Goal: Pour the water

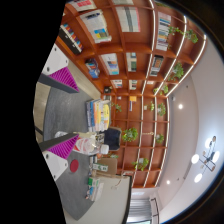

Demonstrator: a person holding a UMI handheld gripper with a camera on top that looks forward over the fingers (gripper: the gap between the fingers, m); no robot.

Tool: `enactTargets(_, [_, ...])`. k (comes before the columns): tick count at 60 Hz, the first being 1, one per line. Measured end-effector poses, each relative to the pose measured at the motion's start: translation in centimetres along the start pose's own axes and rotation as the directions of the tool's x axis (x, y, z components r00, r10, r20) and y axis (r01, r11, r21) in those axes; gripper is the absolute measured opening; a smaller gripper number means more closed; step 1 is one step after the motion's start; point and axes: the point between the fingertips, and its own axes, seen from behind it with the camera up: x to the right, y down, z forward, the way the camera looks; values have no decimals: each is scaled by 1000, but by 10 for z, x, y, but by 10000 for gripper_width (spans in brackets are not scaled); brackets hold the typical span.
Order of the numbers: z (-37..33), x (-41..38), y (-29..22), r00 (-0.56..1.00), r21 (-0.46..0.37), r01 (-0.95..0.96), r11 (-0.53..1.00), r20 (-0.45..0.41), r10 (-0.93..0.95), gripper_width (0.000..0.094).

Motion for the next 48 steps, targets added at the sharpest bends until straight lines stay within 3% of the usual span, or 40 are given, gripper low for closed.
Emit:
enactTargets(8, [0, 50, 17, 990, -23, -14, 1000, -143, 10, 850])
enactTargets(20, [41, 116, 43, 968, 2, -103, 995, -232, 100, 851])
enactTargets(40, [121, 118, 39, 987, 23, -79, 997, -142, 82, 853])
enactTargets(43, [130, 116, 40, 988, 20, -76, 997, -136, 78, 829])
enactTargets(48, [142, 118, 44, 986, 17, -77, 997, -144, 79, 683])
